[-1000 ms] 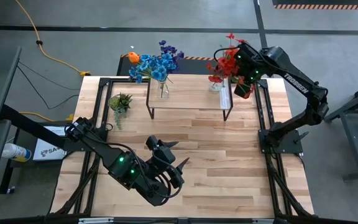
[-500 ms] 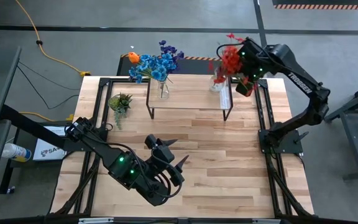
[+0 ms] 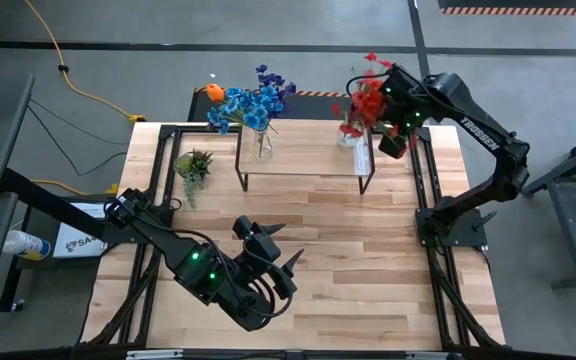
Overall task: Pick and place flowers into a vace then onto a shelf
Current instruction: Put the right flowers transparent vase on the shelf
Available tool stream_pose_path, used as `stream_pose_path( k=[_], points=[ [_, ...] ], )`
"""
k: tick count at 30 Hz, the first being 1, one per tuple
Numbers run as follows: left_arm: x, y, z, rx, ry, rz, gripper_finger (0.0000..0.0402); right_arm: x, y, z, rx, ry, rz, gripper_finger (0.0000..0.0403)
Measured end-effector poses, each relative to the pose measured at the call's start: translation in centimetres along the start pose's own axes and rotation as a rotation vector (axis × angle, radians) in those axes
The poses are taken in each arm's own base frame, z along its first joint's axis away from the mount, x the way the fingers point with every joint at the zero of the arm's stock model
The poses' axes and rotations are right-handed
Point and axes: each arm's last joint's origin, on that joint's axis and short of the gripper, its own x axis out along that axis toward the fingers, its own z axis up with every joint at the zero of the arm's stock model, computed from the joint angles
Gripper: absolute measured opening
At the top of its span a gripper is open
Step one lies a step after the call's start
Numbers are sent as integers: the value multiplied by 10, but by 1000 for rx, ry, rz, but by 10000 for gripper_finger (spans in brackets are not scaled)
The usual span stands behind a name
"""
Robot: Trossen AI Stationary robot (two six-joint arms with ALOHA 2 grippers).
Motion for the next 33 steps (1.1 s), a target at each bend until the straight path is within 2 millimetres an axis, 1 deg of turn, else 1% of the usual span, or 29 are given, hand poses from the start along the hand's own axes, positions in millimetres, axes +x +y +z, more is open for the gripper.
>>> stream_pose_path(
  k=[4,9,12,15,18,21,26,29,33],
  points=[
    [0,0,0,0,0,0,353,-4,0,-2,6,2,-5,236],
    [0,0,0,2,-1,2,353,-11,2,-7,20,-62,63,236],
    [0,0,0,6,-10,11,353,-11,2,-3,22,-98,76,236],
    [0,0,0,9,-11,12,353,-11,3,-3,20,-110,126,236],
    [-3,5,5,-1,-12,6,353,-12,4,-4,17,-105,166,236],
    [-6,10,10,-19,-17,2,353,-12,4,-3,14,-110,169,236],
    [-7,12,11,-25,-19,1,353,-12,5,-2,13,-139,218,236],
    [-9,13,13,-30,-11,-11,353,-11,1,-4,31,-118,194,236],
    [-8,13,12,-23,-8,-12,353,-10,-9,-10,104,-64,139,236]
  ],
)
